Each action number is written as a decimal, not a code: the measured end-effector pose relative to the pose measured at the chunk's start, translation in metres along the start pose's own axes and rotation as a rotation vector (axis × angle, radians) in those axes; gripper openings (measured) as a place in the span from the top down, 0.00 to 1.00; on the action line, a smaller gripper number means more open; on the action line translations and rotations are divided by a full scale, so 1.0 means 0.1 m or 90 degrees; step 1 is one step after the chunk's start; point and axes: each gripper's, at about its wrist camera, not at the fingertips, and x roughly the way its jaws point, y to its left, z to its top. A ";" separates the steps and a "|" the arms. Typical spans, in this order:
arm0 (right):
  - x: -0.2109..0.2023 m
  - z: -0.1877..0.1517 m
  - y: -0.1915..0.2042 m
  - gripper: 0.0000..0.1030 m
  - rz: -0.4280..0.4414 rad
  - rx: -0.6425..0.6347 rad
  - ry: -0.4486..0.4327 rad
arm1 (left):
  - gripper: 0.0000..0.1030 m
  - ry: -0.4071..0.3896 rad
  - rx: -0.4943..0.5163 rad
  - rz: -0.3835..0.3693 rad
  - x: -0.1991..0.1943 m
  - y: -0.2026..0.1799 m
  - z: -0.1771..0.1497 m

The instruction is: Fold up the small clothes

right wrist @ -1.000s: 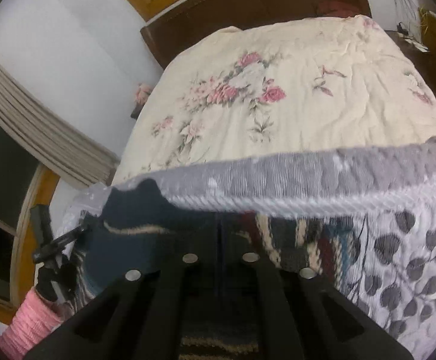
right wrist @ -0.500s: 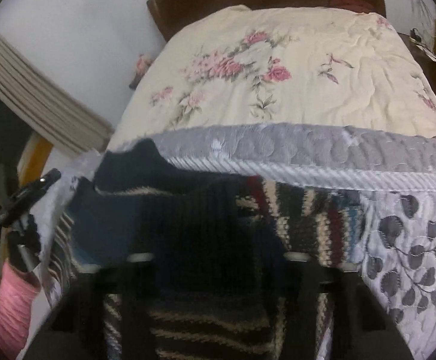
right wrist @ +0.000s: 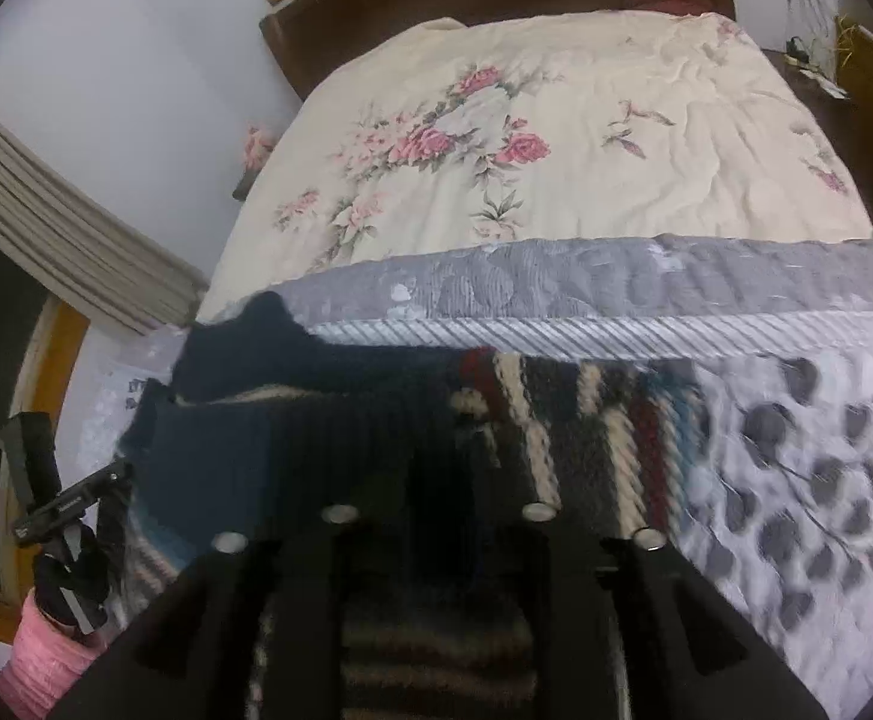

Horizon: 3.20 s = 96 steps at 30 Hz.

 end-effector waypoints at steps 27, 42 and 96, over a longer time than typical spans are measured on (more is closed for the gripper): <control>-0.13 -1.08 -0.68 0.42 0.092 0.149 0.064 | 0.28 0.023 0.045 0.021 -0.12 -0.59 -0.52; -0.39 -1.11 -0.66 0.70 0.129 0.139 0.019 | 0.25 0.031 0.026 -0.003 -0.03 -0.44 -0.51; 0.06 -0.62 2.08 0.38 0.299 -0.017 0.116 | 0.26 -0.031 -0.107 -0.148 -0.89 0.00 -0.60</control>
